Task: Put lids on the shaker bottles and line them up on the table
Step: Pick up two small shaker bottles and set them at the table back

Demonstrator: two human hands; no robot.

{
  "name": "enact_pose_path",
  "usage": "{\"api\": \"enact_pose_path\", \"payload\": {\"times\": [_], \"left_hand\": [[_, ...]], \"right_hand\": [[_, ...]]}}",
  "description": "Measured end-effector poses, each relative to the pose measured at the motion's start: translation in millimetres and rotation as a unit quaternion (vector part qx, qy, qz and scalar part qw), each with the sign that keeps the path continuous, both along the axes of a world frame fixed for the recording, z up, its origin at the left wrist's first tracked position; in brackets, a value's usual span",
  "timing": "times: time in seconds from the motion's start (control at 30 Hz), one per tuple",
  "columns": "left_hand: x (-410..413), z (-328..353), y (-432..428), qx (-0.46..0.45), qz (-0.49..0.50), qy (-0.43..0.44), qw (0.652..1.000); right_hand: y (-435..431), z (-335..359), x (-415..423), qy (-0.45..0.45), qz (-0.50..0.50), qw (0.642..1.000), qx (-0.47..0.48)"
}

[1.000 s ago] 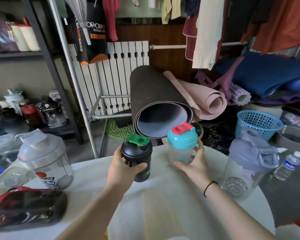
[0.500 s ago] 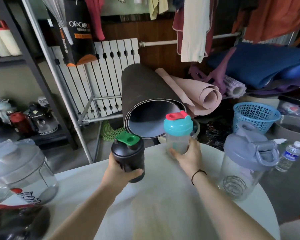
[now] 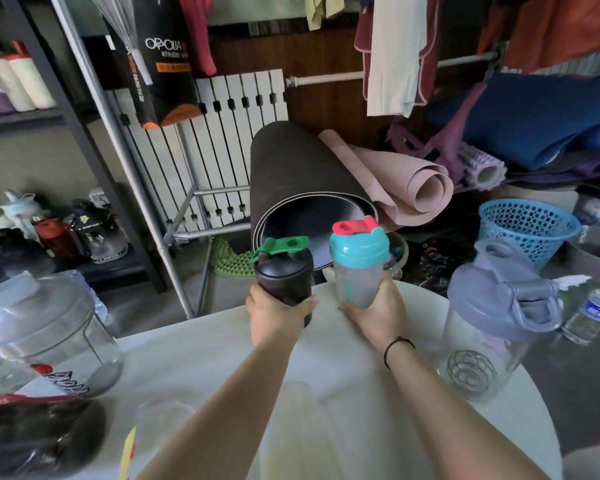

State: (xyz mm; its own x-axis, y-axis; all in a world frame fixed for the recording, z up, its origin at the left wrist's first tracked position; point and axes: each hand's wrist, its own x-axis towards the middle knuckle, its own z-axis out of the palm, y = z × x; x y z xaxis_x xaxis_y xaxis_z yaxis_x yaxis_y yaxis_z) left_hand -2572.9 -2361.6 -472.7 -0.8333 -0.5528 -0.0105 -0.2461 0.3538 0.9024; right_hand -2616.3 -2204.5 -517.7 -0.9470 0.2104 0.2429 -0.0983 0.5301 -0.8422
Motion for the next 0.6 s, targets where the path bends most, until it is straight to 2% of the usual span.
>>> {"api": "enact_pose_path", "payload": {"times": [0.17, 0.33, 0.47, 0.6], "left_hand": [[-7.7, -4.1, -0.4, -0.01, -0.033, 0.019, 0.999], [-8.1, -7.1, 3.2, -0.076, -0.024, -0.007, 0.997], [-10.1, -11.0, 2.5, -0.056, -0.031, -0.022, 0.998], [-12.2, -11.7, -1.3, -0.054, -0.052, -0.002, 0.997]], "right_hand": [[-0.1, -3.7, -1.9, 0.001, 0.0, 1.0, -0.003], [-1.6, -5.1, -3.5, 0.001, -0.004, 1.0, -0.001], [-2.5, -6.0, -4.0, -0.001, -0.007, 1.0, 0.002], [-3.2, -5.4, -3.7, -0.004, -0.012, 1.0, -0.005]]}}
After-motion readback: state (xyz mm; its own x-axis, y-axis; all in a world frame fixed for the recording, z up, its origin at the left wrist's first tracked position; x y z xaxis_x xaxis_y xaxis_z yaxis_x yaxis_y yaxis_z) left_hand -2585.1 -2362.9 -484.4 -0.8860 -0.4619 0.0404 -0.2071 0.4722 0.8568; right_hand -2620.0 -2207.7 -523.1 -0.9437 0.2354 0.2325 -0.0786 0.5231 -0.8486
